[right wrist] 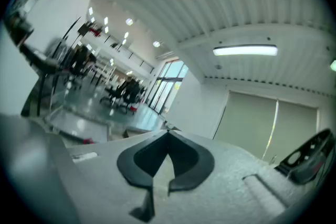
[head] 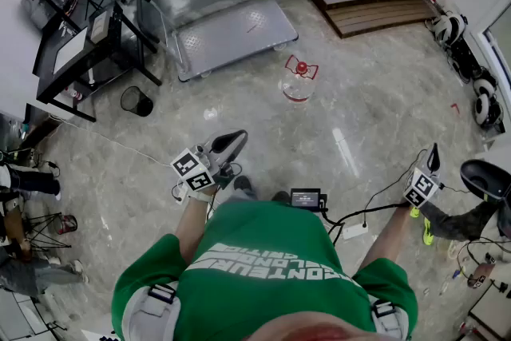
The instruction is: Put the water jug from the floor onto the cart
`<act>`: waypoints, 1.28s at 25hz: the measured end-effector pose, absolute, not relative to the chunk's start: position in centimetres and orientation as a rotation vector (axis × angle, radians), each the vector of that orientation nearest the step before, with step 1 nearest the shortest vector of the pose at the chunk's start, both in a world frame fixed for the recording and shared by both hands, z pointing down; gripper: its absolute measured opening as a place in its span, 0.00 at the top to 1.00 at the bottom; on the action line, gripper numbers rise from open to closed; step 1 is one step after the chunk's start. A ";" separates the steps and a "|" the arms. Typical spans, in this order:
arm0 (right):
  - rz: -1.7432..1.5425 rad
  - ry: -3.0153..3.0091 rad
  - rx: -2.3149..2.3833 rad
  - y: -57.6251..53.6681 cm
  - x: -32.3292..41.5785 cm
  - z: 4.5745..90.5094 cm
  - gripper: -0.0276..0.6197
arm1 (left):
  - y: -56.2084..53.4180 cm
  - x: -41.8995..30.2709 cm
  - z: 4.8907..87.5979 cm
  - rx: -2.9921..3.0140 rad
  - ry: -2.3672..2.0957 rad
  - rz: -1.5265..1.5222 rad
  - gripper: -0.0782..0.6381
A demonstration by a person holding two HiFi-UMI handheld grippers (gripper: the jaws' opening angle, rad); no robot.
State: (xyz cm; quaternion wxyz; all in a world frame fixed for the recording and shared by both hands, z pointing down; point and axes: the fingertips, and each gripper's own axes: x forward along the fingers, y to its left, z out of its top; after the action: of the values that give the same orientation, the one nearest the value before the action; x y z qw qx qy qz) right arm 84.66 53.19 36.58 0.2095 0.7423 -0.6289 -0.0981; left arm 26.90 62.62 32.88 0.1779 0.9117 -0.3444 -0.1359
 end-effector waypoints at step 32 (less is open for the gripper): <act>0.186 -2.546 1.622 51.5 48.1 29.6 0.97 | 60.2 23.3 29.0 2.715 -0.842 -0.357 0.87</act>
State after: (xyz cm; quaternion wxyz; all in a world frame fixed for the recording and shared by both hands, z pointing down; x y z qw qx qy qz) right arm 48.05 51.47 29.58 0.0586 0.5353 -0.8404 0.0613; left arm 23.35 60.17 29.01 0.1381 0.9386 -0.2911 -0.1234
